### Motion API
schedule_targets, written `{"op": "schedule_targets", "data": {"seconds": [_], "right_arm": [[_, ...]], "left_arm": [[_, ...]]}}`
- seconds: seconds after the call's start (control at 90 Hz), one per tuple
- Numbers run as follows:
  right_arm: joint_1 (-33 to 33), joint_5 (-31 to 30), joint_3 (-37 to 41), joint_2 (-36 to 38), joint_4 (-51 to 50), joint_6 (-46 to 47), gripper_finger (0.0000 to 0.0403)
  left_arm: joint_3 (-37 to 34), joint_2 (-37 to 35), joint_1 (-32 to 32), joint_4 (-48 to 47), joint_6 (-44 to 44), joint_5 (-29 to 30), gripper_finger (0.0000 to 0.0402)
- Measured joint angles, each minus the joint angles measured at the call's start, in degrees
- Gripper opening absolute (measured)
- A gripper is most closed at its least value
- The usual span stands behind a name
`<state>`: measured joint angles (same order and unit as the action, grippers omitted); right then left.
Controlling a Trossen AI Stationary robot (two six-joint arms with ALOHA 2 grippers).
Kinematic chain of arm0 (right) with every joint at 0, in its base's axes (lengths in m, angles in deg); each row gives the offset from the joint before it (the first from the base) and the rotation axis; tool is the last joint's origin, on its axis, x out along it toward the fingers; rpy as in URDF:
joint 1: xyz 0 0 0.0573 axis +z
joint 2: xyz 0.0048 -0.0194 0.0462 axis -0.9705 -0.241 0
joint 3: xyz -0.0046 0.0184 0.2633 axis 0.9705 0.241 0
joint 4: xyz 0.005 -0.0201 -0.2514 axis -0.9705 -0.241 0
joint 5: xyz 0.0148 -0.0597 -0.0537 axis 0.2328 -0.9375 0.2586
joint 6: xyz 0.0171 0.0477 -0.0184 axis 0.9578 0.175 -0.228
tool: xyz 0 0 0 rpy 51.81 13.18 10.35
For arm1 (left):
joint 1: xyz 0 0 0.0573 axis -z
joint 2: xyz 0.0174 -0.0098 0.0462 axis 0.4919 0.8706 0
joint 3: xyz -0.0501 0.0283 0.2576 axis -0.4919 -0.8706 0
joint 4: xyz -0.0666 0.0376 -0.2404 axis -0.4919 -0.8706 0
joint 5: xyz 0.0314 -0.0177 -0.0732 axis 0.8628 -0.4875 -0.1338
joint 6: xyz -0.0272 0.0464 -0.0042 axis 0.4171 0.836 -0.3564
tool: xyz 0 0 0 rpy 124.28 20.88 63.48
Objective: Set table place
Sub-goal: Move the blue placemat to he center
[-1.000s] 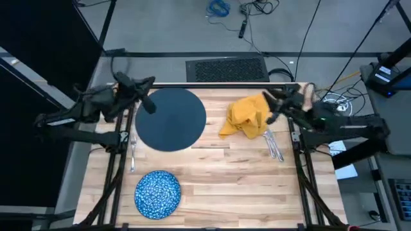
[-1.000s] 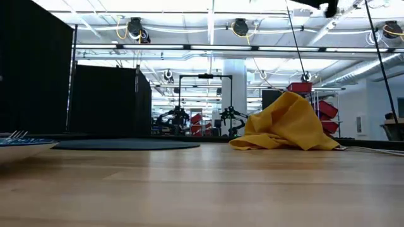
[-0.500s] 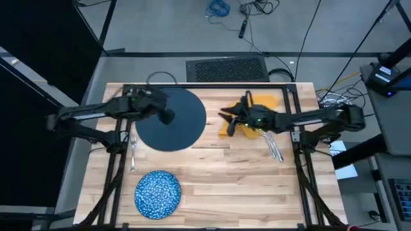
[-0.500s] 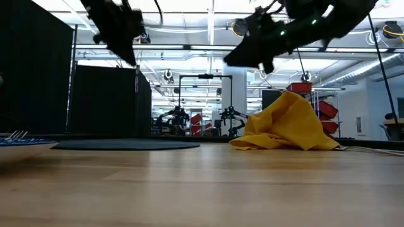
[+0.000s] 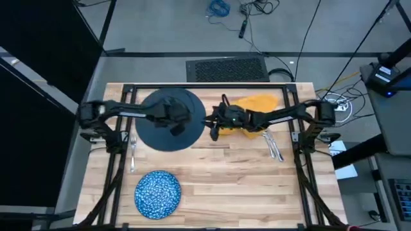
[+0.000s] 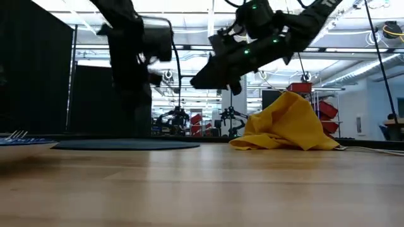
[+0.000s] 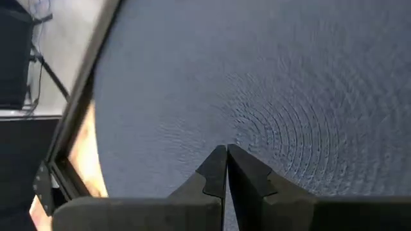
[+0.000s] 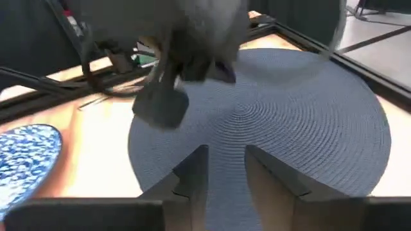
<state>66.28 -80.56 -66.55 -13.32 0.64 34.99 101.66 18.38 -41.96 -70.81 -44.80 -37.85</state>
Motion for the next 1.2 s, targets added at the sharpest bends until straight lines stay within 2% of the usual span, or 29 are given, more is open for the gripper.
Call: {"op": "schedule_targets", "data": {"seconds": [0.111,0.189,0.411,0.633,0.789,1.033,1.2], "right_arm": [[-0.17,-4.55,-0.53,0.27,-0.09,-2.17,0.0030],[-0.75,-5.18,-0.53,1.27,-0.40,-2.77,0.0008],[-2.65,-5.08,-0.53,4.12,-3.10,-3.48,0.0001],[-6.17,-5.04,-0.53,9.33,-8.40,-3.70,0.0000],[-7.98,-4.95,-0.53,12.63,-12.42,-3.91,0.0000],[-8.62,-4.85,-0.53,16.54,-15.88,-3.84,0.0000],[-8.59,-4.88,-0.53,19.07,-17.91,-3.35,0.0000]], "left_arm": [[0.00,4.74,1.38,3.52,0.94,-2.46,0.0000],[0.00,7.66,2.53,5.04,1.25,-3.25,0.0000],[0.26,11.63,6.84,9.87,1.07,-3.90,0.0000],[3.65,11.53,15.16,14.92,1.05,-14.18,0.0000],[6.63,11.92,21.04,18.22,0.98,-18.54,0.0000],[6.84,13.00,26.61,32.65,-1.99,-23.32,0.0000],[6.84,15.96,29.35,38.77,-3.64,-25.20,0.0000]]}}
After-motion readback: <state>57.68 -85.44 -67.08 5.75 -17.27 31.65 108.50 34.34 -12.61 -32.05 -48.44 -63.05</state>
